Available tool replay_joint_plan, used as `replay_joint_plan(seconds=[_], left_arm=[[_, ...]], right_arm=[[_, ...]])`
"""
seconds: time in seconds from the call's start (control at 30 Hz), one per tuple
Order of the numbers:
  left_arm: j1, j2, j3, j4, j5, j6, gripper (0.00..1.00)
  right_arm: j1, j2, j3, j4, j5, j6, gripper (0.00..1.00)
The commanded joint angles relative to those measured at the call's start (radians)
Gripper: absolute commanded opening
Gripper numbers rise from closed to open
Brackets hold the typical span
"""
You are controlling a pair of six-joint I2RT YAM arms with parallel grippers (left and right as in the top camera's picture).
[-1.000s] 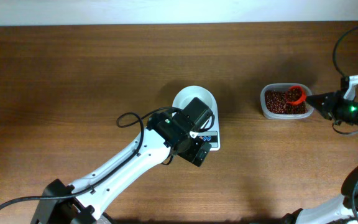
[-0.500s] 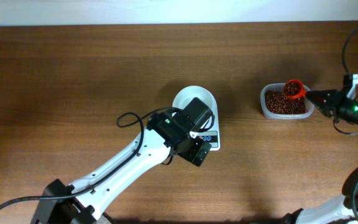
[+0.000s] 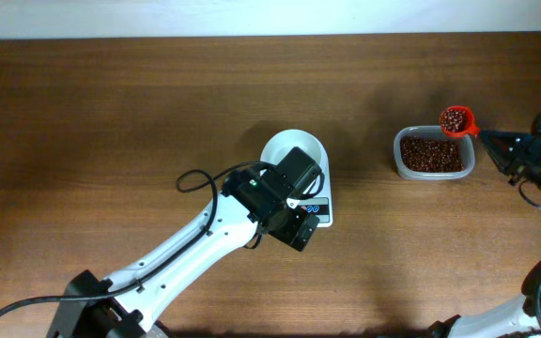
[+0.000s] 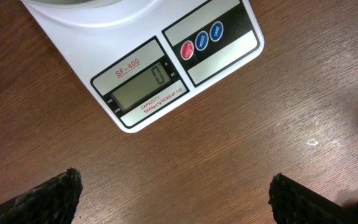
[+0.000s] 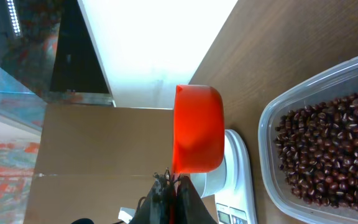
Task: Scoop item into bowl and weigh 50g on scale
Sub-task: 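Lift the filled scoop and carry it over the white bowl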
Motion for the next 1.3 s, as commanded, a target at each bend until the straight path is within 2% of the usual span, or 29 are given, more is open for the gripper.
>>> replay_joint_plan(seconds=[0.0, 0.33, 0.47, 0.63, 0.8, 0.93, 1.27], left_arm=[[-0.003, -0.013, -0.009, 0.001, -0.010, 0.013, 0.99], [-0.003, -0.013, -0.009, 0.001, -0.010, 0.013, 0.99], [-0.003, -0.013, -0.009, 0.001, -0.010, 0.013, 0.99], [-0.003, -0.013, -0.009, 0.001, -0.010, 0.013, 0.99], [-0.003, -0.013, -0.009, 0.001, -0.010, 0.013, 0.99], [-0.003, -0.013, -0.009, 0.001, -0.010, 0.013, 0.99], [-0.003, -0.013, -0.009, 0.001, -0.010, 0.013, 0.99]], right_arm=[[0.017, 0.007, -0.010, -0.001, -0.045, 0.007, 0.04], [0.260, 0.007, -0.010, 0.000, -0.024, 0.015, 0.04], [0.387, 0.007, -0.010, 0.013, 0.056, 0.055, 0.04], [0.533, 0.007, -0.010, 0.129, 0.092, 0.162, 0.04], [0.676, 0.007, -0.010, 0.293, 0.234, 0.314, 0.05], [0.750, 0.007, -0.010, 0.352, 0.338, 0.329, 0.04], [0.808, -0.006, 0.081, 0.380, 0.373, 0.369, 0.04]])
